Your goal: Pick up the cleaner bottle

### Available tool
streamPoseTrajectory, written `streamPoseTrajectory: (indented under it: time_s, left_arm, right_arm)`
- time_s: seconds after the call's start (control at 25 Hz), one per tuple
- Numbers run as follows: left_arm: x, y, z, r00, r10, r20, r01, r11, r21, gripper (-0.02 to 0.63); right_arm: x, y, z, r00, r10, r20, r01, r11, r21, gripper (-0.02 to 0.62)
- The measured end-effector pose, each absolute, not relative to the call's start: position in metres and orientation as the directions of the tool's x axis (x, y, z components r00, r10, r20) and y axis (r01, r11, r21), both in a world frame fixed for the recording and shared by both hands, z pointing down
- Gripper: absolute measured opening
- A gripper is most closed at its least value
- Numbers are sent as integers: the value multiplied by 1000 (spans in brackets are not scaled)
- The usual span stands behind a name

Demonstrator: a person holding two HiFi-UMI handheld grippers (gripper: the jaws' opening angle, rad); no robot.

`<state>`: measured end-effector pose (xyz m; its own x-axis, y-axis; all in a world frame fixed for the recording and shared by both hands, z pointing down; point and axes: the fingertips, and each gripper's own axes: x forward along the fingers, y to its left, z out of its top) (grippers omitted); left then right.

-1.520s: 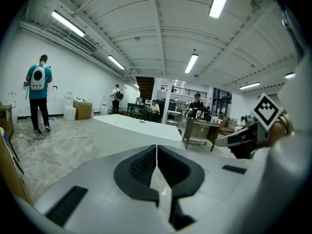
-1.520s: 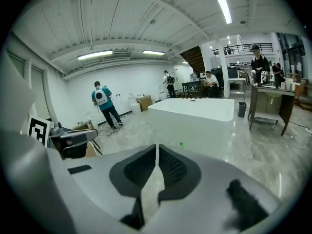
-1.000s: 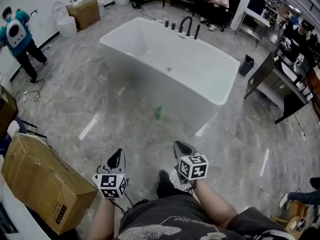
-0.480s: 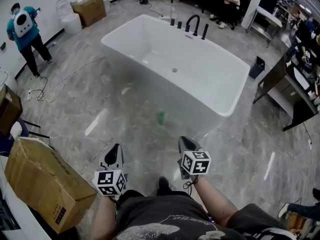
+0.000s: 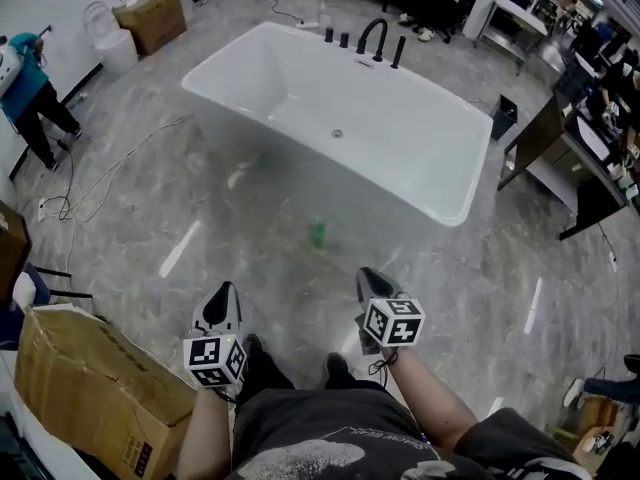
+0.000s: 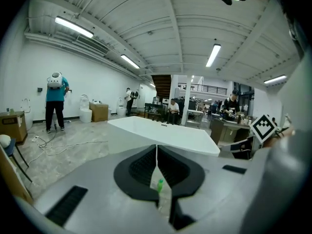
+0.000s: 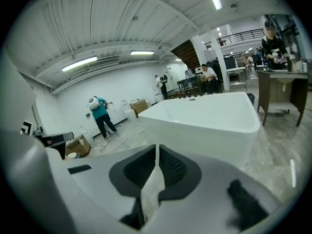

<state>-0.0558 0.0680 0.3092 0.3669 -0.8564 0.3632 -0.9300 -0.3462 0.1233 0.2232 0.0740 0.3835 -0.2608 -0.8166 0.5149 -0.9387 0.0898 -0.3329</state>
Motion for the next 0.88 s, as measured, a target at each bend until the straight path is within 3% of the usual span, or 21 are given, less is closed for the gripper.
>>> streamPoseTrajectory:
  time_s: [0.48, 0.88]
  left_arm:
    - [-120, -41, 338, 610, -692, 387, -781, -607, 145, 18]
    - [-125, -92, 371, 703, -582, 408, -692, -692, 205, 18]
  right_arm:
    - [167, 33, 394, 28, -834, 551, -937, -214, -277, 32]
    - [165, 46, 415, 196, -764, 615, -898, -392, -201, 32]
